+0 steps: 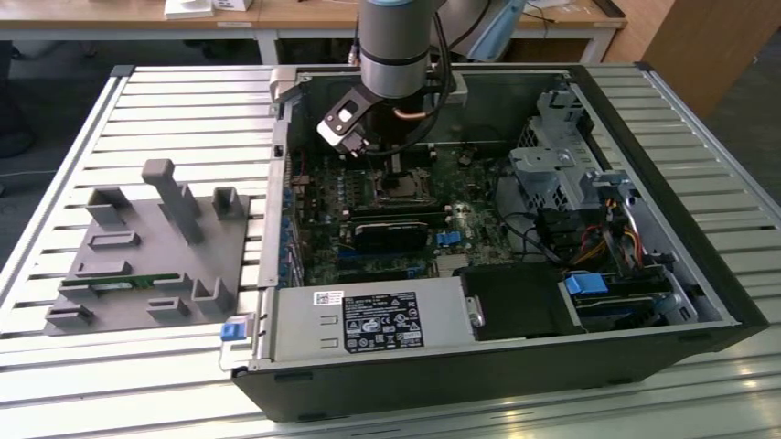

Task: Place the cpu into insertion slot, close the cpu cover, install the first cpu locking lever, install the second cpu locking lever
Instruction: 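Close the cpu cover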

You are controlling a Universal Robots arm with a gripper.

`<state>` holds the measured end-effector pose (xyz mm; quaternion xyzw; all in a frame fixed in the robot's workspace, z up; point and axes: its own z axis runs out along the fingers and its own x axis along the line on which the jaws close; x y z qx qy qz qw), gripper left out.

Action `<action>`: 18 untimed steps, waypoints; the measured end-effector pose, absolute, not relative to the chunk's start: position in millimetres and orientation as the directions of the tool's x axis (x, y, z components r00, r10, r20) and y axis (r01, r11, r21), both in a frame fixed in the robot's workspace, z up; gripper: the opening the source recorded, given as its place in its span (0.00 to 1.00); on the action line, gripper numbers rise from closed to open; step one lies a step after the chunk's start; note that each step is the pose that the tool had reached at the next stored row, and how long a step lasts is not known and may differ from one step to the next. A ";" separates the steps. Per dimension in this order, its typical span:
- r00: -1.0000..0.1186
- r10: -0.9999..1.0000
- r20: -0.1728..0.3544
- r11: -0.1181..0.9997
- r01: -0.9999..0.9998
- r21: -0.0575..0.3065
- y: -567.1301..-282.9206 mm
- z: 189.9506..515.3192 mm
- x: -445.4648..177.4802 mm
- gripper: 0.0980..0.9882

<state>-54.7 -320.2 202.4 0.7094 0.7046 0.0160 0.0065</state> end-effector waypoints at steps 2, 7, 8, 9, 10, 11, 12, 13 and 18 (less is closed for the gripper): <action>0.007 1.000 0.012 -0.007 0.999 0.032 -320.2 202.1 -54.7 0.01; 0.007 1.000 0.013 -0.007 0.999 0.032 -320.2 201.2 -54.7 0.01; 0.007 1.000 0.012 -0.007 0.999 0.032 -320.2 201.1 -54.7 0.01; 0.007 1.000 0.012 -0.007 0.999 0.032 -320.2 201.1 -54.7 0.01; 0.007 1.000 0.012 -0.007 0.999 0.032 -320.2 200.9 -54.7 0.01; 0.007 1.000 0.012 -0.007 0.999 0.032 -320.2 200.8 -54.5 0.01; 0.007 1.000 0.012 -0.007 0.999 0.032 -320.2 200.7 -54.0 0.01; 0.007 1.000 0.012 -0.007 0.999 0.032 -320.2 200.6 -53.3 0.01; 0.007 1.000 0.012 -0.007 0.999 0.032 -320.1 199.9 -46.9 0.01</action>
